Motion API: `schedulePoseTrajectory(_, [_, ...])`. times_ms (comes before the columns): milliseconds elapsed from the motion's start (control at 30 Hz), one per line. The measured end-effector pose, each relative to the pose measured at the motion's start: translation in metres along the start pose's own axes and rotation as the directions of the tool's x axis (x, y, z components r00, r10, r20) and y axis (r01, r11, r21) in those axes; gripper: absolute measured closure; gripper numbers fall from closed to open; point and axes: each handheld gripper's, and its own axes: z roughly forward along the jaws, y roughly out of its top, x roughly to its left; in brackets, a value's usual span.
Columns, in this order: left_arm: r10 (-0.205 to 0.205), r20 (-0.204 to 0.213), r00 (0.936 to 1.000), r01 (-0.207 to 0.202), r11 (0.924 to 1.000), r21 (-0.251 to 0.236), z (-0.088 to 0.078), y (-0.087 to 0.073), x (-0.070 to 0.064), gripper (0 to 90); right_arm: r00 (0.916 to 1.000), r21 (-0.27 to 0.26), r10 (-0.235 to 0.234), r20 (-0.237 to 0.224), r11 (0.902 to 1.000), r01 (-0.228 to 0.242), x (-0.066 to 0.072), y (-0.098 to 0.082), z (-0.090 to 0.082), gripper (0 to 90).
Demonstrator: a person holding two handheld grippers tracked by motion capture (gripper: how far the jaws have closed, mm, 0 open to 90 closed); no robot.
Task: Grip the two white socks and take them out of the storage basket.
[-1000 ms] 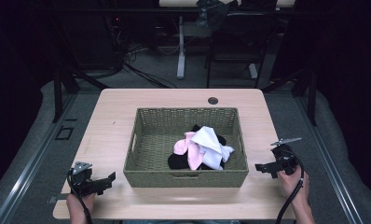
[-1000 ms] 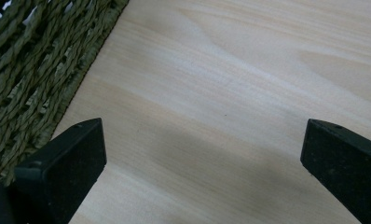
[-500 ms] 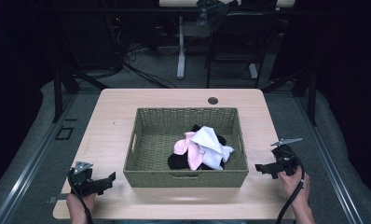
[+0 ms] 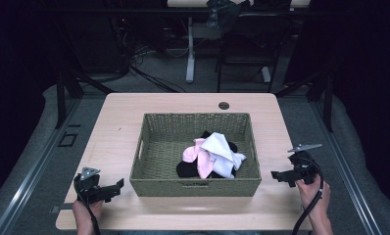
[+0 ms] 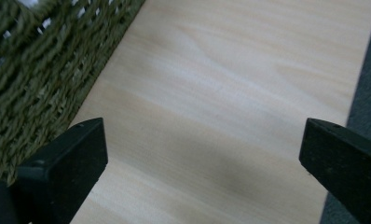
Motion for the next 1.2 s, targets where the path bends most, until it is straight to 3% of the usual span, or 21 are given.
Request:
schedulePoseTrajectory(167, [-0.015,-0.012,0.9998,0.015,0.9998,0.009,-0.006,-0.004,0.005,1.3,0.9999,-0.006,-0.015,-0.001,0.9999,0.015,0.002,0.011,-0.008,1.2])
schedulePoseTrajectory(267, [-0.025,-0.023,0.9994,0.025,0.9997,0.009,-0.007,-0.007,0.008,1.3,0.9998,-0.01,0.002,-0.021,1.0,-0.002,0.001,0.021,-0.014,1.3])
schedulePoseTrajectory(467, [-0.033,-0.036,0.9988,0.033,0.9994,0.006,-0.008,-0.008,0.009,1.2,0.9997,-0.011,0.009,-0.021,0.9999,-0.009,-0.002,0.034,-0.021,1.3])
schedulePoseTrajectory(533, [-0.037,-0.042,0.9984,0.038,0.9993,0.002,-0.007,-0.008,0.009,1.2,0.9985,-0.036,0.018,-0.052,0.9991,-0.02,-0.004,0.041,-0.028,1.3])
schedulePoseTrajectory(700, [-0.029,-0.035,0.9989,0.03,0.9995,0.014,-0.006,-0.007,0.009,1.2,0.9955,-0.044,0.02,-0.092,0.9988,-0.024,-0.006,0.054,-0.035,1.4])
schedulePoseTrajectory(833, [-0.023,-0.026,0.9994,0.023,0.9997,0.007,-0.004,-0.007,0.007,1.2,0.9949,-0.034,0.0,-0.101,0.9994,-0.003,0.001,0.073,-0.047,2.6])
schedulePoseTrajectory(1200, [-0.009,-0.028,0.9996,0.009,0.9999,0.013,-0.005,-0.007,0.005,1.1,0.991,-0.014,-0.056,-0.121,0.9984,0.055,0.02,0.109,-0.056,3.8])
